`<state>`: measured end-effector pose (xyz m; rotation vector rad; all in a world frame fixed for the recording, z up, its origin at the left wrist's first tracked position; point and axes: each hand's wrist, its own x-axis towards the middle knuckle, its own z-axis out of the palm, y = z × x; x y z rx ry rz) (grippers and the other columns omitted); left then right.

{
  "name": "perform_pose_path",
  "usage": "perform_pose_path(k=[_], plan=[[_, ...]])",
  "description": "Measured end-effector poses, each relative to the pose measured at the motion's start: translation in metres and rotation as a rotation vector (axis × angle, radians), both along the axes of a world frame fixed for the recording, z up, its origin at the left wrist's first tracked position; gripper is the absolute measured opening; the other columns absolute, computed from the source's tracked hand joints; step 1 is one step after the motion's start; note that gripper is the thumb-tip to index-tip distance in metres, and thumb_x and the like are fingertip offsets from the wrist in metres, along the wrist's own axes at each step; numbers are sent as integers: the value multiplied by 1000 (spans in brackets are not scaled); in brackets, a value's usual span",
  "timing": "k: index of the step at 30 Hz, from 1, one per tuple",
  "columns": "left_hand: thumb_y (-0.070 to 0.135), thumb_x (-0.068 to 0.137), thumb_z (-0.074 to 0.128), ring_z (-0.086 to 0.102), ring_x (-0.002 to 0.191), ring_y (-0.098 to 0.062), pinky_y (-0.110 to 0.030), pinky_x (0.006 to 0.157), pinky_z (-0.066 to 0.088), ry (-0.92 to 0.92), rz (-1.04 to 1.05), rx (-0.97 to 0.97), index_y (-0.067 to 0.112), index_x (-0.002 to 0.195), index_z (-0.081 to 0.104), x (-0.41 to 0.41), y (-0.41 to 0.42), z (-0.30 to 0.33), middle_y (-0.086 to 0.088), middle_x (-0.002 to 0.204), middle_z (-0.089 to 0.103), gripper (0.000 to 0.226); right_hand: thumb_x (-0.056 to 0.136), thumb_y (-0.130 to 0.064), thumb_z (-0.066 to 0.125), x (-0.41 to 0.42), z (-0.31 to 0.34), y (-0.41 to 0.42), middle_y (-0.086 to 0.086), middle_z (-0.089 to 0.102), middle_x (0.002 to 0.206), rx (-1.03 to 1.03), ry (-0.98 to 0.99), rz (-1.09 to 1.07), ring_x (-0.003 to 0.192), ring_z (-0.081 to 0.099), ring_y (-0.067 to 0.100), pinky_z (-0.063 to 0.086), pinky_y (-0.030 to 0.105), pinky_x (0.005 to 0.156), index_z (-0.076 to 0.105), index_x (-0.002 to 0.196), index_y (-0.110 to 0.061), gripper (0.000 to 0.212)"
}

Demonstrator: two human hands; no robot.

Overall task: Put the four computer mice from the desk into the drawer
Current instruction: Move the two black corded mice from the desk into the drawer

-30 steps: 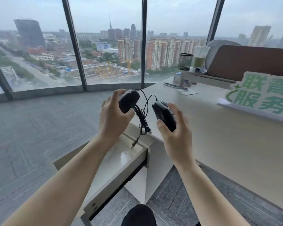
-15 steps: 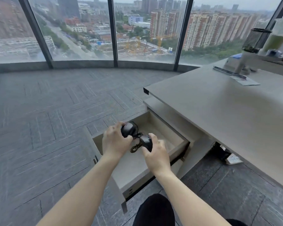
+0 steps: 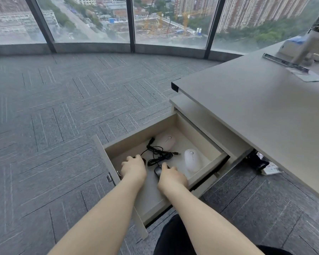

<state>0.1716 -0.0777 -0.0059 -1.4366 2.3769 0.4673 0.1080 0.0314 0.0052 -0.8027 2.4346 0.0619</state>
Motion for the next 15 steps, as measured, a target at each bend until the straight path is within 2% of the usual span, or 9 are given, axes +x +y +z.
perform_pose_path(k=[3, 5, 8, 12, 15], plan=[[28, 88, 62, 45, 126, -39, -45, 92, 48, -19, -20, 26, 13, 138, 38, -2, 1, -4, -16, 139, 41, 57, 90, -26, 59, -2, -5, 0, 13, 44, 137, 8, -7, -3, 116, 57, 35, 43, 38, 76, 23, 146, -23, 67], [39, 88, 61, 44, 127, -38, -44, 92, 47, 3, -32, 8, 13, 136, 39, -2, 3, -2, -15, 138, 43, 59, 92, -35, 57, -2, -4, 1, 13, 44, 138, -26, -2, 10, 121, 52, 34, 45, 40, 84, 25, 146, -23, 64], [42, 90, 52, 46, 124, -34, -42, 89, 46, 110, -91, -132, 15, 130, 44, 0, 8, 18, -11, 133, 49, 49, 95, -35, 47, 2, 5, 9, 12, 46, 135, -210, 77, 80, 123, 44, 32, 44, 40, 86, 34, 140, -21, 49], [34, 91, 48, 52, 114, -29, -39, 81, 47, 409, -141, -301, 18, 126, 56, 15, 16, 48, -5, 124, 58, 40, 95, -30, 44, 16, 19, 32, 5, 55, 124, -520, 167, 165, 113, 50, 27, 46, 37, 82, 48, 132, -20, 38], [28, 89, 53, 57, 109, -28, -40, 84, 47, 665, -173, -396, 16, 119, 64, 53, 39, 67, -3, 120, 65, 34, 95, -32, 44, 41, 32, 68, 2, 60, 119, -691, 197, 265, 109, 53, 24, 49, 36, 83, 57, 126, -20, 36]])
